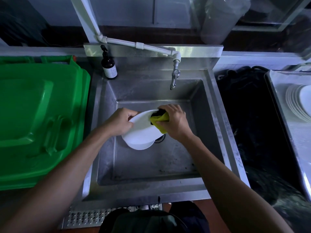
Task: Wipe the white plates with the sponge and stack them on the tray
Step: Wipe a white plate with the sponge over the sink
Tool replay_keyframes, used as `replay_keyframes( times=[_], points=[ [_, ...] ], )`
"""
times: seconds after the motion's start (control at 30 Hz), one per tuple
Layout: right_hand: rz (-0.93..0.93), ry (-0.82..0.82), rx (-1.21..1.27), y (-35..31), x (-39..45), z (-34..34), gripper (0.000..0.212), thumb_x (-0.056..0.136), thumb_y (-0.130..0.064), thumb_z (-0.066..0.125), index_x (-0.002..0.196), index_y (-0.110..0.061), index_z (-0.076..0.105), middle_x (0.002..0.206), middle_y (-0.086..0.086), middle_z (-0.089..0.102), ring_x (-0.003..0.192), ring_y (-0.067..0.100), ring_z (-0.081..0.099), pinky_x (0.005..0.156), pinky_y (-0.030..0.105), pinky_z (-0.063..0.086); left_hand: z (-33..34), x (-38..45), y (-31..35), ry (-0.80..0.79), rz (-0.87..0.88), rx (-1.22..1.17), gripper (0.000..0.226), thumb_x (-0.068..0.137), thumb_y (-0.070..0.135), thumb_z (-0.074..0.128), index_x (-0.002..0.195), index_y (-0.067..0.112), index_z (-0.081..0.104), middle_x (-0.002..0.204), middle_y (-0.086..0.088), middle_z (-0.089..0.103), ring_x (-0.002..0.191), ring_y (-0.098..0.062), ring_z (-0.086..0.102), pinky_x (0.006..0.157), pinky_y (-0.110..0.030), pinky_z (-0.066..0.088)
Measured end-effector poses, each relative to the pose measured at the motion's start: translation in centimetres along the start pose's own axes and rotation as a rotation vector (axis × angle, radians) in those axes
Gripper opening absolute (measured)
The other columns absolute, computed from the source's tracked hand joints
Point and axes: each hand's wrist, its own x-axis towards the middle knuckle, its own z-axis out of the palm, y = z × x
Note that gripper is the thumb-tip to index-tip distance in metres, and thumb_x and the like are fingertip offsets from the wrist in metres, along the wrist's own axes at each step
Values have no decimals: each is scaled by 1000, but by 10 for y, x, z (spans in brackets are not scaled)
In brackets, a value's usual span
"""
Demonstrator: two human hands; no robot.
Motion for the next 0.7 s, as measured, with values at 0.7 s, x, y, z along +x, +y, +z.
replay_keyframes(
  times=[0.7],
  points=[
    [-102, 311, -182, -3, -18, 30, 26, 78, -35, 83, 96, -20, 72, 98, -11, 69, 98, 21, 58, 88, 48, 40, 29, -21, 27, 198, 117, 390, 68, 79, -1, 50, 128, 43, 66, 92, -10, 74, 85, -39, 65, 69, -42, 54]
  ],
)
